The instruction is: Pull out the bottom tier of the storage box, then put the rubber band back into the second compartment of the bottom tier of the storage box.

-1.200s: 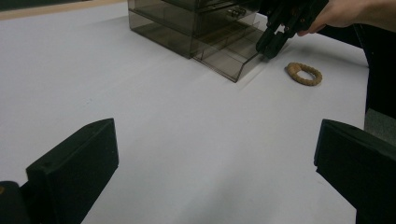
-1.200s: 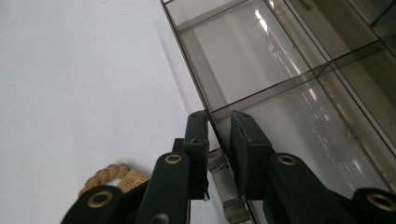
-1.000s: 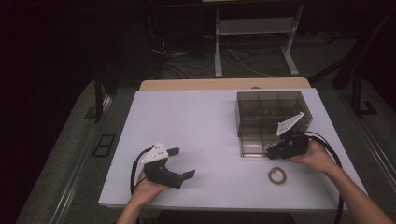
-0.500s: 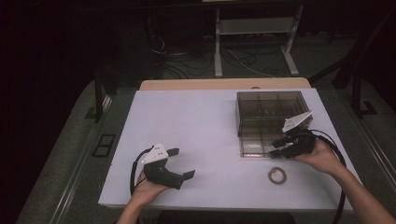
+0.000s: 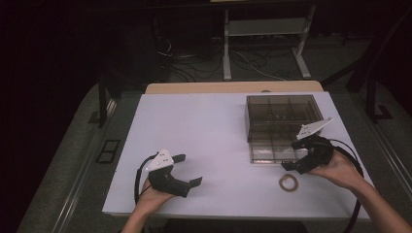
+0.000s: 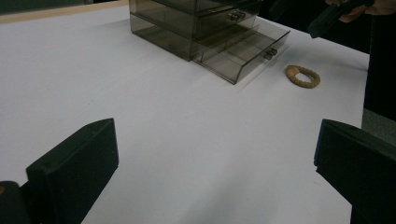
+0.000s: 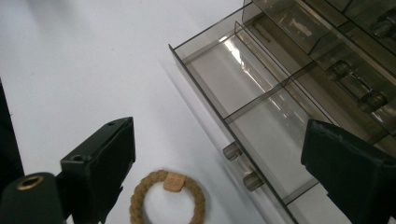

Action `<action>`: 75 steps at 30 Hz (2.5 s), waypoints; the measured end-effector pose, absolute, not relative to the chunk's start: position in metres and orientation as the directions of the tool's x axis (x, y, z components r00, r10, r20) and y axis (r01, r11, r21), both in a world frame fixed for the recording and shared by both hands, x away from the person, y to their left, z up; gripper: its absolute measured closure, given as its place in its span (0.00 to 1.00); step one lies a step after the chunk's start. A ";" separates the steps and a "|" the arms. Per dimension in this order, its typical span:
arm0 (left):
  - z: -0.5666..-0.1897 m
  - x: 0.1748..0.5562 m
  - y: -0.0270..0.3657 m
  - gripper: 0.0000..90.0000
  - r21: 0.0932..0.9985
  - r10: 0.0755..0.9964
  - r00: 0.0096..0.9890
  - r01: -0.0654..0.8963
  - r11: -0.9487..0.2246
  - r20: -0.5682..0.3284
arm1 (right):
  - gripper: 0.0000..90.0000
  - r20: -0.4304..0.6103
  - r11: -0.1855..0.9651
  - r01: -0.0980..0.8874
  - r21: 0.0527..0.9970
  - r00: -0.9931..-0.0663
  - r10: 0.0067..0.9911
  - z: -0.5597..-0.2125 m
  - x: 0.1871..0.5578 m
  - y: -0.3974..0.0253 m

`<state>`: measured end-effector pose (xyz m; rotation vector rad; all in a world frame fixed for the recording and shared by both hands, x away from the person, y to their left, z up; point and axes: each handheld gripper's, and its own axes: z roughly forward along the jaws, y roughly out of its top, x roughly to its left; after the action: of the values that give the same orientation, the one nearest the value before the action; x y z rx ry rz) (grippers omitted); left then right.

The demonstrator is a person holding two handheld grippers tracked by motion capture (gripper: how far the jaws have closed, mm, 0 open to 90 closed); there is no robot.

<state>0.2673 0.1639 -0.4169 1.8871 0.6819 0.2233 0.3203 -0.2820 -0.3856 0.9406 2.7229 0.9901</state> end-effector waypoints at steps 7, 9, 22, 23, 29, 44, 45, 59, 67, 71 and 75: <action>-0.417 0.267 0.164 0.00 0.897 0.553 0.818 0.353 -0.266 -0.157 | 0.10 0.123 0.576 0.519 0.631 -0.801 0.586 -0.379 0.308 -0.281; -0.417 0.267 0.164 0.00 0.898 0.554 0.817 0.354 -0.263 -0.160 | 0.10 0.131 0.569 0.522 0.636 -0.799 0.587 -0.377 0.305 -0.282; -0.417 0.267 0.163 0.00 0.897 0.552 0.819 0.352 -0.268 -0.157 | 0.11 0.146 0.553 0.522 0.650 -0.799 0.583 -0.385 0.285 -0.285; -0.417 0.267 0.163 0.00 0.896 0.552 0.819 0.351 -0.270 -0.155 | 0.11 0.147 0.553 0.521 0.650 -0.800 0.582 -0.386 0.284 -0.285; -0.417 0.267 0.163 0.00 0.898 0.552 0.819 0.352 -0.265 -0.159 | 0.11 0.150 0.556 0.523 0.646 -0.801 0.580 -0.391 0.278 -0.285; -0.416 0.266 0.163 0.00 0.898 0.550 0.821 0.349 -0.267 -0.156 | 0.11 0.156 0.574 0.521 0.631 -0.811 0.564 -0.405 0.265 -0.280; -0.416 0.266 0.163 0.00 0.898 0.549 0.821 0.349 -0.268 -0.155 | 0.11 0.157 0.578 0.522 0.627 -0.812 0.563 -0.406 0.264 -0.280; -0.416 0.266 0.164 0.00 0.898 0.548 0.823 0.346 -0.272 -0.151 | 0.11 0.150 0.614 0.514 0.599 -0.825 0.544 -0.418 0.250 -0.274; -0.416 0.266 0.163 0.00 0.897 0.547 0.823 0.347 -0.273 -0.152 | 0.26 0.161 0.631 0.500 0.593 -0.841 0.516 -0.425 0.249 -0.272; -0.416 0.266 0.163 0.00 0.897 0.548 0.823 0.347 -0.273 -0.152 | 0.33 0.162 0.641 0.501 0.582 -0.843 0.512 -0.429 0.248 -0.270; -0.416 0.266 0.163 0.00 0.897 0.547 0.823 0.347 -0.274 -0.152 | 0.39 0.156 0.643 0.499 0.581 -0.844 0.514 -0.430 0.248 -0.270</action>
<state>0.2661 0.1630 -0.4161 1.8899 0.6724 0.2231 0.2482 -0.2702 -0.4303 0.8712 2.8263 0.9891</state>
